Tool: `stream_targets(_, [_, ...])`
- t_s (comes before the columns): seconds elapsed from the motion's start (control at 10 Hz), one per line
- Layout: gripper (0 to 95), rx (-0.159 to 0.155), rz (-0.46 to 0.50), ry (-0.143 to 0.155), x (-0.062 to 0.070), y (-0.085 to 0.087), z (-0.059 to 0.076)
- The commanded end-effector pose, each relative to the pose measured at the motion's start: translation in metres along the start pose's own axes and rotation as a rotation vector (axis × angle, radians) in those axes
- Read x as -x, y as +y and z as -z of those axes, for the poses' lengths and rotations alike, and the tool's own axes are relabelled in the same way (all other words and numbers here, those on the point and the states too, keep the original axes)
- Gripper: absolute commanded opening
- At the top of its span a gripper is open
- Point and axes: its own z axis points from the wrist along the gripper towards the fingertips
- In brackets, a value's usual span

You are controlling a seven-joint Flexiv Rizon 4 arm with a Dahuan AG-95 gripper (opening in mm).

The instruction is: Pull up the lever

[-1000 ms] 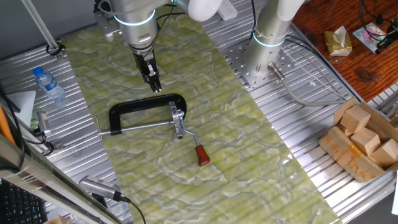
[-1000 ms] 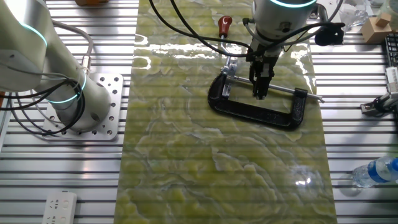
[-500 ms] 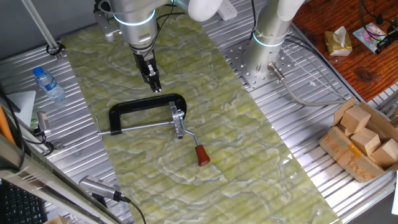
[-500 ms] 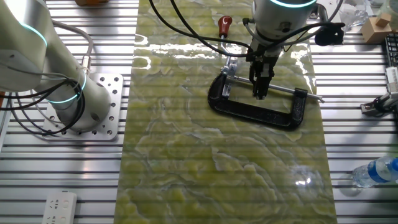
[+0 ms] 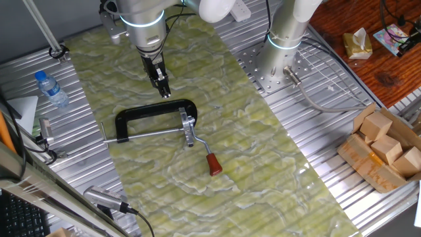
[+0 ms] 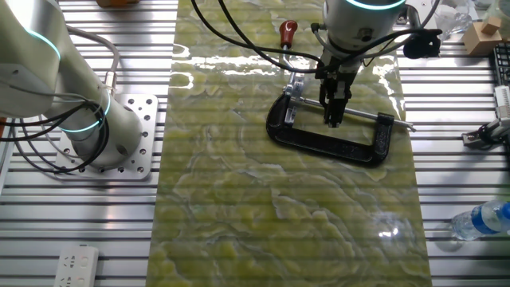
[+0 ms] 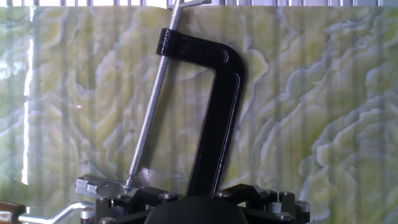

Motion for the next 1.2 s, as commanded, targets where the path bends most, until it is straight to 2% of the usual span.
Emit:
stream_targets(0.1, [95.0,0.000,0.000,0.000,-0.0001,0.0000,0.0001])
stream_targets(0.2, [0.0,0.016,0.167,0.050,-0.0001,0.0000,0.0001])
stream_targets(1.2, [0.0,0.015,0.172,0.053,-0.0003,0.0002,0.0006])
